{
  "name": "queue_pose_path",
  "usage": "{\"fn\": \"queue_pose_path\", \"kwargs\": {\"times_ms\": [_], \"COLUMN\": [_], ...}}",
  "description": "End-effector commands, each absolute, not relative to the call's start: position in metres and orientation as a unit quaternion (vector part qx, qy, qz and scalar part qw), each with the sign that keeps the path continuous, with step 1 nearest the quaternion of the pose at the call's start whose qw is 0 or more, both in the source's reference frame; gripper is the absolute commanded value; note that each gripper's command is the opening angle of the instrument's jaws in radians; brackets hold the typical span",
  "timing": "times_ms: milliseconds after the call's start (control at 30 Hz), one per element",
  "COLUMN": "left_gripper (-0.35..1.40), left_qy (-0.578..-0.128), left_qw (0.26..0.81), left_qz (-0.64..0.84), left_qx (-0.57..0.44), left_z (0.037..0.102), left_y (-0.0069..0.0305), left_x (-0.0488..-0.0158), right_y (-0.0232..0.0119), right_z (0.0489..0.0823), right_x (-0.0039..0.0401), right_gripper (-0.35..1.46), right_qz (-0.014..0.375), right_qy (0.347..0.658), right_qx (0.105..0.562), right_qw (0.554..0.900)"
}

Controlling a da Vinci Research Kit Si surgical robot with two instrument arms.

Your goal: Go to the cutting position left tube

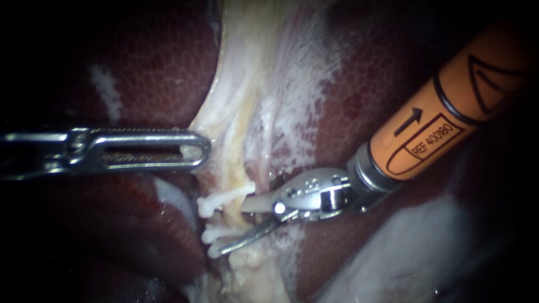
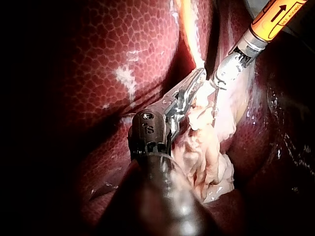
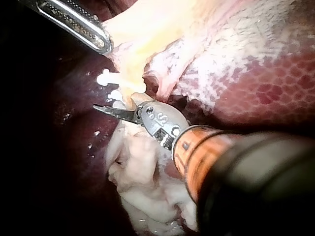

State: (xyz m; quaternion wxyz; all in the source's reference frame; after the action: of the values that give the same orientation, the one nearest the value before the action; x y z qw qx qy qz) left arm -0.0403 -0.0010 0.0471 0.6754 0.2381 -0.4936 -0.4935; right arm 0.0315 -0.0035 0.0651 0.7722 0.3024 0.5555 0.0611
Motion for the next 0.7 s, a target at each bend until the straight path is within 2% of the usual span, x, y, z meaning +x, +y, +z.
{"fn": "queue_pose_path", "kwargs": {"times_ms": [33,700], "left_gripper": [-0.35,-0.35], "left_qy": [-0.493,-0.494], "left_qw": [0.676,0.676], "left_qz": [-0.494,-0.493], "left_qx": [0.237,0.237], "left_z": [0.0471,0.0472], "left_y": [-0.0011,-0.0011], "left_x": [-0.0404,-0.0404], "right_y": [-0.0034,-0.0031], "right_z": [0.0652,0.0656], "right_x": [0.0316,0.0314], "right_gripper": [1.10,0.73], "right_qz": [0.063,0.092], "right_qy": [0.554,0.543], "right_qx": [0.304,0.325], "right_qw": [0.772,0.769]}}
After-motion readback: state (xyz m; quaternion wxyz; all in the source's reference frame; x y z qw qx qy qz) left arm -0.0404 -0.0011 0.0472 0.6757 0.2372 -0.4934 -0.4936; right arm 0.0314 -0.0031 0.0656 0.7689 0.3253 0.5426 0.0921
